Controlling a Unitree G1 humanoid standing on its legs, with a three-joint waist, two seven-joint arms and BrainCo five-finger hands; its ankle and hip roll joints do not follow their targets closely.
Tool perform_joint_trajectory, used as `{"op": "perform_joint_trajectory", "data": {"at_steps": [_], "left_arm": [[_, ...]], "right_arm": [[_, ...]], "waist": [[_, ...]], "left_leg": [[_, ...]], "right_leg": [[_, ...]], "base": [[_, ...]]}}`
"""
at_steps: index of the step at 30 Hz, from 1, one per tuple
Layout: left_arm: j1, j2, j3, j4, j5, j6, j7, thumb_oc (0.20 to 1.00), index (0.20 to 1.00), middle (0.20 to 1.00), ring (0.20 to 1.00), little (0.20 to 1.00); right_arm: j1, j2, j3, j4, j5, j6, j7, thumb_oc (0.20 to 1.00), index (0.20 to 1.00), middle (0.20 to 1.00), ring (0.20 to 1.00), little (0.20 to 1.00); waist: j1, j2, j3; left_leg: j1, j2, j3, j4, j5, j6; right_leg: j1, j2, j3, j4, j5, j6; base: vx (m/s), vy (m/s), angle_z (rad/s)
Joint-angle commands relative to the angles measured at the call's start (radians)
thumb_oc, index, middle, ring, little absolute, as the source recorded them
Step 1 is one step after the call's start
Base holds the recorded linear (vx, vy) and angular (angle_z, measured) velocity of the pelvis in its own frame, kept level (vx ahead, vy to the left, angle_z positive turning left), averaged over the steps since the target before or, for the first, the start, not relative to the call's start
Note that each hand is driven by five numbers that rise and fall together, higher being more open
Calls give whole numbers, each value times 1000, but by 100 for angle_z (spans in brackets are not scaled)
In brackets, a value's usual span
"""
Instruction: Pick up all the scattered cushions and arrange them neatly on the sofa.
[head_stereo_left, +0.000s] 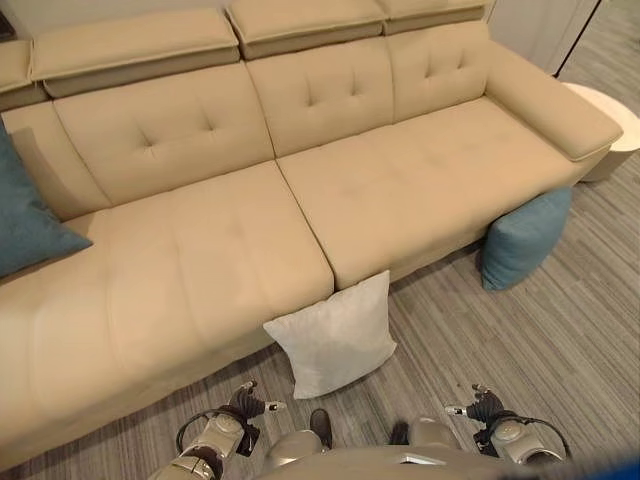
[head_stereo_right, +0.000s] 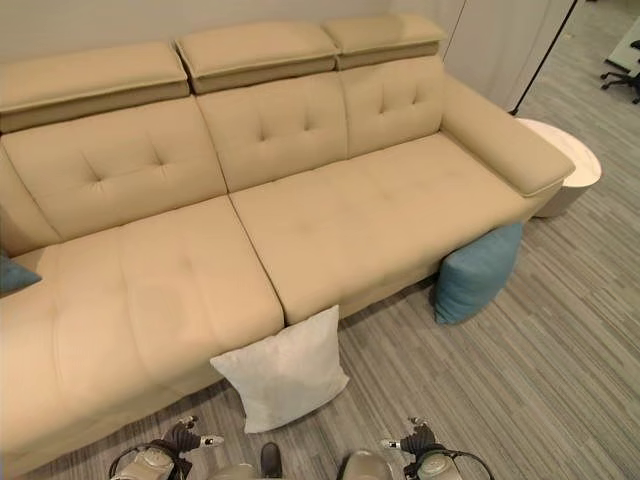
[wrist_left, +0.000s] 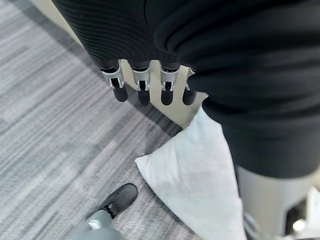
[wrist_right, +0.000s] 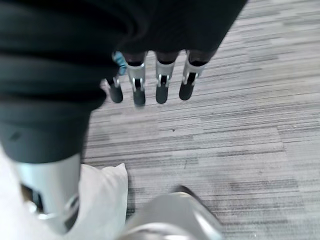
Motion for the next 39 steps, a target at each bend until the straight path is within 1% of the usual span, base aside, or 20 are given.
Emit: {"op": "perform_joint_trajectory", "data": {"at_steps": [1,5,10,12,16,17,18,19,20,21,23,24,25,28,29,30,32,34,38,39], "left_arm": [[-1,-8,-3,10,22,-18,10,1000,1000,1000,1000,1000],[0,-6,4,25,21,-19,10,1000,1000,1000,1000,1000],[4,-18,15,27,4,-18,10,1000,1000,1000,1000,1000],[-3,-20,23,12,-20,-23,17,1000,1000,1000,1000,1000],[-46,-15,53,-53,-110,-43,66,1000,1000,1000,1000,1000],[-46,-15,54,-53,-110,-43,66,1000,1000,1000,1000,1000],[-79,-13,54,-97,-154,-60,91,1000,1000,1000,1000,1000],[-98,-10,53,-121,-177,-74,112,1000,1000,1000,1000,1000],[-117,-9,53,-141,-199,-83,133,1000,1000,1000,1000,1000],[-118,-9,53,-141,-199,-83,133,1000,1000,1000,1000,1000],[-170,-11,54,-190,-284,-120,203,1000,1000,1000,1000,1000],[-178,-9,53,-204,-299,-128,212,1000,1000,1000,1000,1000],[-191,-8,50,-212,-312,-135,224,1000,1000,1000,1000,1000],[-253,3,30,-242,-349,-156,250,1000,1000,1000,1000,1000],[-271,6,21,-250,-353,-160,256,1000,1000,1000,1000,1000],[-315,15,13,-271,-363,-167,269,1000,1000,1000,1000,1000],[-355,27,8,-284,-372,-174,283,1000,1000,1000,1000,1000],[-434,54,-2,-306,-388,-184,306,1000,1000,1000,1000,1000],[-548,101,-25,-341,-403,-193,315,1000,1000,1000,1000,1000],[-550,101,-24,-340,-404,-193,315,1000,1000,1000,1000,1000]], "right_arm": [[3,-39,0,0,40,-10,-6,1000,1000,1000,1000,1000],[4,-37,0,21,44,-11,-4,1000,1000,1000,1000,1000],[-5,-47,-12,32,58,-21,-11,1000,1000,1000,1000,1000],[-12,-55,-21,28,67,-30,-16,1000,1000,1000,1000,1000],[-60,-78,-25,-3,97,-54,-48,1000,1000,1000,1000,1000],[-61,-78,-25,-3,97,-54,-48,1000,1000,1000,1000,1000],[-94,-90,-24,-26,114,-63,-70,1000,1000,1000,1000,1000],[-115,-97,-17,-39,118,-68,-85,1000,1000,1000,1000,1000],[-134,-101,-14,-50,126,-71,-99,1000,1000,1000,1000,1000],[-135,-101,-14,-50,126,-71,-99,1000,1000,1000,1000,1000],[-197,-117,-7,-99,159,-75,-150,1000,1000,1000,1000,1000],[-210,-118,-7,-115,167,-79,-159,1000,1000,1000,1000,1000],[-225,-124,-4,-129,180,-83,-171,1000,1000,1000,1000,1000],[-298,-140,-3,-166,217,-102,-210,1000,1000,1000,1000,1000],[-323,-146,-4,-175,225,-107,-220,1000,1000,1000,1000,1000],[-371,-160,-9,-200,247,-119,-247,1000,1000,1000,1000,1000],[-423,-179,-14,-215,261,-128,-266,1000,1000,1000,1000,1000],[-526,-212,-21,-241,296,-147,-305,1000,1000,1000,1000,1000],[-644,-270,-4,-277,313,-160,-332,1000,1000,1000,1000,1000],[-647,-270,-3,-275,313,-160,-331,1000,1000,1000,1000,1000]], "waist": [[-22,9,9],[-23,-2,4],[-17,-2,-4],[-16,0,4],[-5,-1,73],[-7,-1,72],[2,-2,118],[4,0,140],[9,4,160],[8,4,157],[20,14,197],[21,16,199],[23,17,202],[22,27,230],[20,30,235],[17,37,243],[12,37,245],[3,37,241],[-12,37,229],[-13,36,225]], "left_leg": [[-61,-29,-66,75,-56,-47],[-64,-33,-110,64,-47,-59],[-61,-16,-131,41,-31,-86],[-68,-10,-146,43,-27,-96],[-159,0,-172,100,-16,-114],[-163,-1,-173,102,-17,-114],[-235,2,-179,140,-9,-121],[-279,3,-182,164,-4,-125],[-323,4,-185,184,1,-128],[-328,4,-186,187,0,-128],[-466,12,-189,232,18,-132],[-490,15,-188,235,23,-132],[-510,19,-189,244,3,-140],[-621,27,-177,278,19,-148],[-658,29,-173,288,20,-149],[-742,34,-165,315,25,-153],[-816,35,-162,333,26,-154],[-959,37,-156,373,20,-151],[-1118,42,-156,419,10,-139],[-1127,41,-155,423,9,-139]], "right_leg": [[79,45,36,-54,63,-1],[104,50,41,-116,77,-7],[154,57,-11,-178,71,-24],[160,61,-37,-185,66,-33],[111,54,-91,-165,59,-53],[109,54,-92,-164,59,-53],[54,47,-114,-144,59,-62],[14,42,-125,-124,61,-66],[-27,36,-135,-103,61,-71],[-32,35,-136,-100,60,-71],[-186,16,-164,-8,42,-89],[-214,13,-166,8,36,-93],[-241,12,-163,38,3,-89],[-373,-9,-172,125,-18,-96],[-410,-15,-172,146,-22,-99],[-501,-27,-170,192,-27,-99],[-579,-32,-161,221,-28,-99],[-720,-44,-138,268,-31,-97],[-878,-57,-105,327,-38,-90],[-887,-58,-103,331,-39,-90]], "base": [[65,-68,77],[64,-124,53],[65,-136,29],[3,-128,44],[-121,-79,37],[-249,-88,45],[-265,-83,29],[-344,-100,20],[-174,-43,47],[-177,-43,53],[-205,-56,39],[-81,-75,4],[-33,-61,6],[-83,-15,38],[-144,14,36],[-109,18,10],[-72,11,-4],[-42,15,4],[-3,20,4],[0,0,0]]}}
